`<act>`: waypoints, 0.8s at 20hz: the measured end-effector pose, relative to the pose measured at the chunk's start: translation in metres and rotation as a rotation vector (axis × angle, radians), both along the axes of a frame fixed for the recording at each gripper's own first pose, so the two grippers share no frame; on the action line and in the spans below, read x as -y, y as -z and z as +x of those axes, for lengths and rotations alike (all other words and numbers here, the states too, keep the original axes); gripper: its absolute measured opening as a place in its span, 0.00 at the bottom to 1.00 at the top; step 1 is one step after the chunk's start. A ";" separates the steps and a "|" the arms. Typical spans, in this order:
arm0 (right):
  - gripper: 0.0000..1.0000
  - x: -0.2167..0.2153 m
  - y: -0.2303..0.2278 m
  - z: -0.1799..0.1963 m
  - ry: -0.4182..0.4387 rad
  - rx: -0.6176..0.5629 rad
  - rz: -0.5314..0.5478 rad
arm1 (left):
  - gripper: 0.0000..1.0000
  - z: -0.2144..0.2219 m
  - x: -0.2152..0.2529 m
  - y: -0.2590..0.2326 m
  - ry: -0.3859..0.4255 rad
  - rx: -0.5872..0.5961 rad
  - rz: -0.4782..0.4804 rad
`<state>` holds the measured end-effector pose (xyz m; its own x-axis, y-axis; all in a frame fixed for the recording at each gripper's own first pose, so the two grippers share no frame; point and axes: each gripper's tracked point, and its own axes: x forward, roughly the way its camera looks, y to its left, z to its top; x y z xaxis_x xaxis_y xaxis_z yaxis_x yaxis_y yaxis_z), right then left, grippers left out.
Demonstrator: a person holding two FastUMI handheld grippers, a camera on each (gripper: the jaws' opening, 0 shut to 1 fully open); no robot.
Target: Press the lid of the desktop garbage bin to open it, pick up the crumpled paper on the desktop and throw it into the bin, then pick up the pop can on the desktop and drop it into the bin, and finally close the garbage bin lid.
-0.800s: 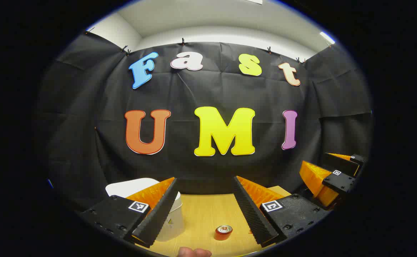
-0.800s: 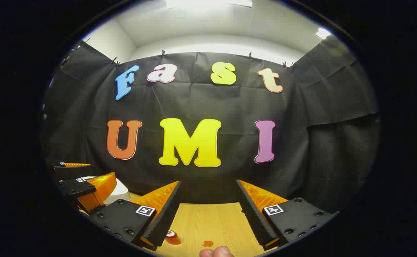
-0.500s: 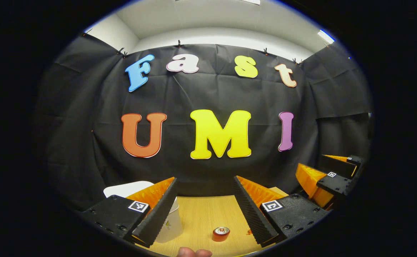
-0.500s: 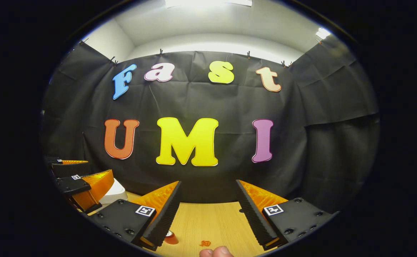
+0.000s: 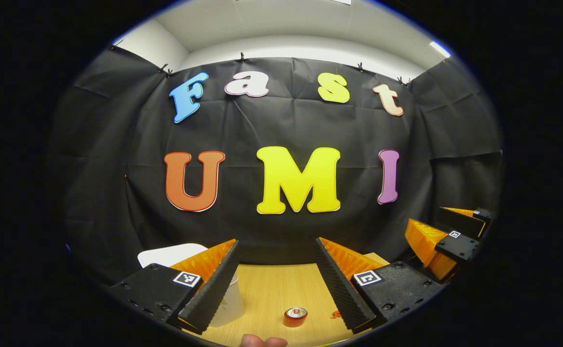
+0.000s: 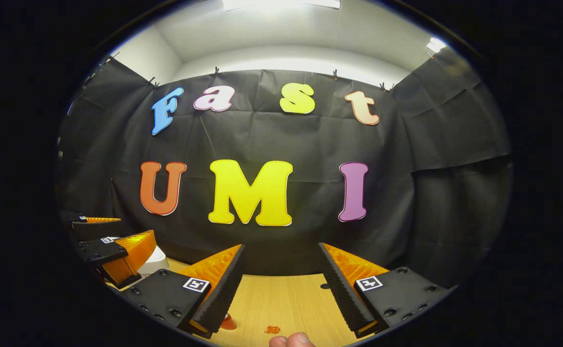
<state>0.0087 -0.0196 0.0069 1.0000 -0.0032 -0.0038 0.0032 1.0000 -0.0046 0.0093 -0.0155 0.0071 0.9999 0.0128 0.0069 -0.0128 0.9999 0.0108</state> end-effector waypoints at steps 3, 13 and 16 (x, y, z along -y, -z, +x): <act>0.94 0.002 -0.002 0.001 -0.001 0.001 0.004 | 0.99 0.002 -0.001 -0.003 -0.011 0.004 -0.002; 0.94 0.002 -0.003 0.005 -0.006 0.007 0.002 | 0.99 0.004 -0.007 -0.004 -0.037 0.004 0.018; 0.94 0.002 -0.002 0.007 -0.003 0.004 0.006 | 0.99 0.004 -0.008 -0.005 -0.042 0.009 0.019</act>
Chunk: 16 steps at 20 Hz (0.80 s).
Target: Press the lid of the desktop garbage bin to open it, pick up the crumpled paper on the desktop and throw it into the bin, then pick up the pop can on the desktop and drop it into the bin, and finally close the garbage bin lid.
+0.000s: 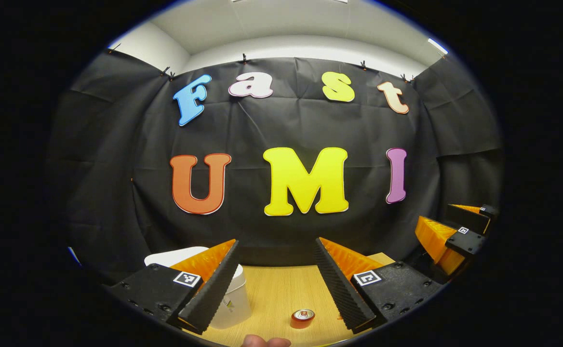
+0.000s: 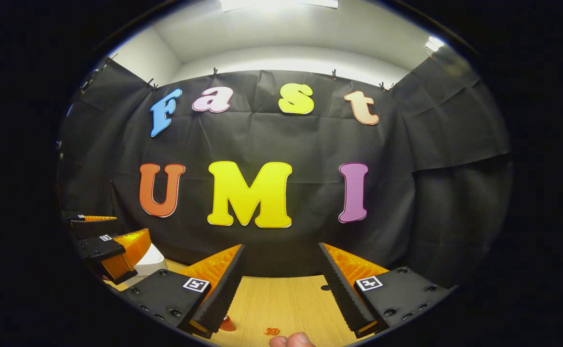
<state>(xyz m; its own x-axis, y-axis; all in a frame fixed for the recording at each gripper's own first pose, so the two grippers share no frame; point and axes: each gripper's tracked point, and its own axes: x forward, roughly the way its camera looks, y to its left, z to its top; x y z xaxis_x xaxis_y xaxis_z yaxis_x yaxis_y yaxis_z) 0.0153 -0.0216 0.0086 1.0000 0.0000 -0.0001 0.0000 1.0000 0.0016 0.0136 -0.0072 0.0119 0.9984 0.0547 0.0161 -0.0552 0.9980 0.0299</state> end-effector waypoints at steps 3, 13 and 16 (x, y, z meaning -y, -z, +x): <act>0.94 0.002 0.000 0.000 0.006 -0.004 0.004 | 0.99 0.001 0.001 -0.001 0.001 0.003 -0.007; 0.92 0.007 0.000 0.003 0.018 -0.002 0.008 | 0.99 0.004 0.001 -0.004 -0.004 0.009 -0.004; 0.94 0.008 0.000 0.004 0.021 -0.002 0.011 | 0.99 0.005 0.003 -0.006 0.002 0.009 -0.002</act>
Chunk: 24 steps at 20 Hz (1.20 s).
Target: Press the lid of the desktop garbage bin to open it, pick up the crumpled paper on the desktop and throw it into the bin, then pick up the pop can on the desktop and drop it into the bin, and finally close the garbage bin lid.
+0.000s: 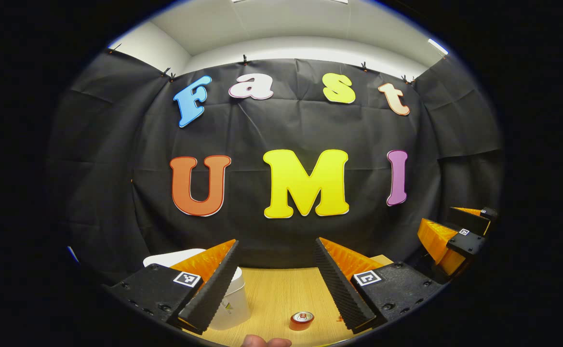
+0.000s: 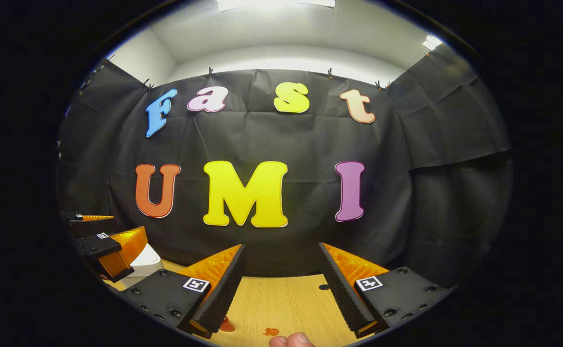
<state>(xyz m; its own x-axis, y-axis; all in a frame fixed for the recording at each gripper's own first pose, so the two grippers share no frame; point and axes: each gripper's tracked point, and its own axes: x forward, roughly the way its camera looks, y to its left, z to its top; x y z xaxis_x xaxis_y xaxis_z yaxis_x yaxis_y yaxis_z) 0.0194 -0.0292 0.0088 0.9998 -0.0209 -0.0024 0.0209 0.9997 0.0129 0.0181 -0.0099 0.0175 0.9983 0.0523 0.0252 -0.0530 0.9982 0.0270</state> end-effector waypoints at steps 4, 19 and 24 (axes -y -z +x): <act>0.94 0.001 0.000 0.000 -0.001 -0.001 0.001 | 0.99 0.000 0.003 0.000 0.007 0.003 -0.001; 0.94 0.001 -0.002 0.007 -0.009 -0.004 -0.016 | 0.99 0.004 0.002 -0.004 -0.011 0.015 -0.007; 0.94 -0.003 -0.002 0.011 -0.024 -0.002 -0.016 | 0.99 0.004 -0.005 -0.004 -0.041 0.015 -0.001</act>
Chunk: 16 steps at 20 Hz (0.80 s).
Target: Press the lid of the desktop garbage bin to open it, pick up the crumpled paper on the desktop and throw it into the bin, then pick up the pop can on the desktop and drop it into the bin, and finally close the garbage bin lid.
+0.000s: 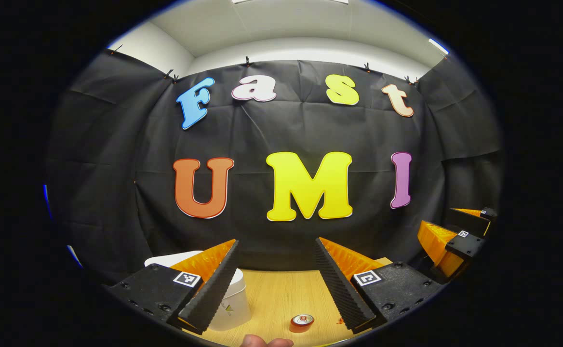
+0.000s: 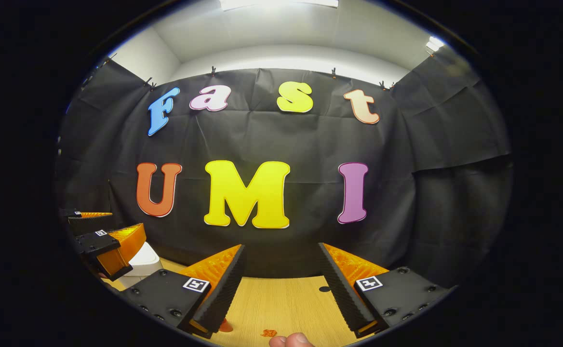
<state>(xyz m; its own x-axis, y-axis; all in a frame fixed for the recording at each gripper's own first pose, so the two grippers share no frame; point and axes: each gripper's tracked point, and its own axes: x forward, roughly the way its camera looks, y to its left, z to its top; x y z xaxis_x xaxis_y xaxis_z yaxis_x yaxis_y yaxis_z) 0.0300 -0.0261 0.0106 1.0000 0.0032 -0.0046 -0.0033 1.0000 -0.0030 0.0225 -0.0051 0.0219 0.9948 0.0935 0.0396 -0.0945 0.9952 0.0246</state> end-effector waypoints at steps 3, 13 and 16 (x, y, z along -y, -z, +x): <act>0.94 -0.001 0.001 0.002 -0.009 -0.001 0.001 | 0.99 0.003 -0.004 0.000 -0.024 0.001 0.001; 0.93 0.007 0.001 0.017 -0.032 -0.009 0.023 | 0.96 0.016 -0.048 -0.005 -0.184 -0.006 0.016; 0.92 0.006 0.004 0.020 -0.050 -0.017 0.029 | 0.91 0.019 -0.064 -0.006 -0.238 -0.005 0.017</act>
